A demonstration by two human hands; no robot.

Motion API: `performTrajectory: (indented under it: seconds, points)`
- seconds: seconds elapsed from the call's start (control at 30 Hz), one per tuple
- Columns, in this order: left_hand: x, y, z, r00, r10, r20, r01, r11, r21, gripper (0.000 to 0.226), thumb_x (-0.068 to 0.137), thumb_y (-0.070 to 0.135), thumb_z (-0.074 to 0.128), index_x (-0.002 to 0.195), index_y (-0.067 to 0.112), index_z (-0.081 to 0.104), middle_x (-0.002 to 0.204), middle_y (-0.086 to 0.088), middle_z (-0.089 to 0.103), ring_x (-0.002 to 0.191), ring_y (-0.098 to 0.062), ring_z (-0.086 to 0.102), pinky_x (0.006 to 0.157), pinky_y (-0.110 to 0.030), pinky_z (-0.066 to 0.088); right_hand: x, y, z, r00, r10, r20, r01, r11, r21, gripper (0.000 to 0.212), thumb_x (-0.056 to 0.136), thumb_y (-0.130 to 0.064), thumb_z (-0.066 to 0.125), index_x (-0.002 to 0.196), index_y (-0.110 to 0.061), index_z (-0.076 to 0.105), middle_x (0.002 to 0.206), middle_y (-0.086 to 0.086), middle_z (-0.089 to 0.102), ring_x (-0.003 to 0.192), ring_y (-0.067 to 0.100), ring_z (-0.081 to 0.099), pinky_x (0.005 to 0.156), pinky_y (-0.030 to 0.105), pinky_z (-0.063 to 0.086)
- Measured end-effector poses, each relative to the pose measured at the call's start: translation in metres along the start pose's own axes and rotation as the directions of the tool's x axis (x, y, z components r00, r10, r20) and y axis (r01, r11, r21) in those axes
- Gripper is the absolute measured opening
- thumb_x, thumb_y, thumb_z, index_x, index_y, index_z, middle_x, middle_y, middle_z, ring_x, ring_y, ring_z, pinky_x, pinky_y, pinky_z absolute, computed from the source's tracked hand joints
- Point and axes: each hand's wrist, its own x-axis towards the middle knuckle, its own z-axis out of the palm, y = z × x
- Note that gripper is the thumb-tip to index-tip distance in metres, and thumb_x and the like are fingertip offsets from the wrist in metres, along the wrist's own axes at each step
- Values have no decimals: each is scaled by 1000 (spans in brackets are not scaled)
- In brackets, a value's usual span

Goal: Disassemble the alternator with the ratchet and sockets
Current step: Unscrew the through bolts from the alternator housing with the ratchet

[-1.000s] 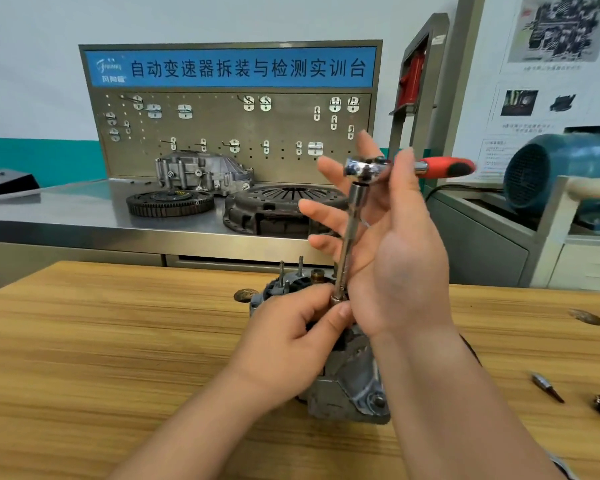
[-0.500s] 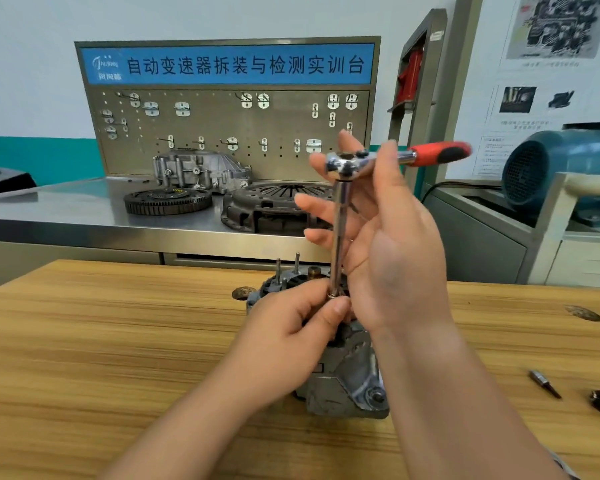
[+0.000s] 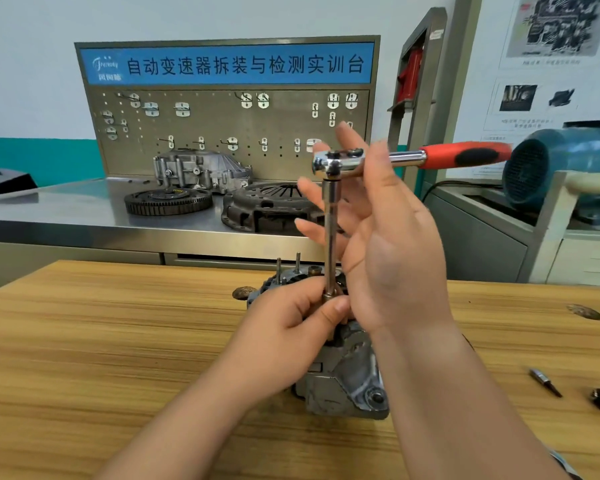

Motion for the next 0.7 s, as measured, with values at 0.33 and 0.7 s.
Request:
performTrajectory:
  seconds: [0.33,0.7]
  points:
    - [0,2,-3,1000,-17,23,18,999,-44,31,88,41,45,89,18,66,77,15,67,75,-2,60,71,-31,48,1,-1,-4,1000,-29,-9,29,999,-15,27,95,-42,44,109,-33,65,107,1,74,92,22,72,77,32,57]
    - [0,4,3,999,22,-47,-19,998,52,35,90,34,53,71,5,55,49,17,46,50,12,49,46,-11,28,3,-1,-3,987,-161,-4,161,986,-46,26,93,-30,50,115,-36,62,126,-5,65,107,14,65,80,27,53]
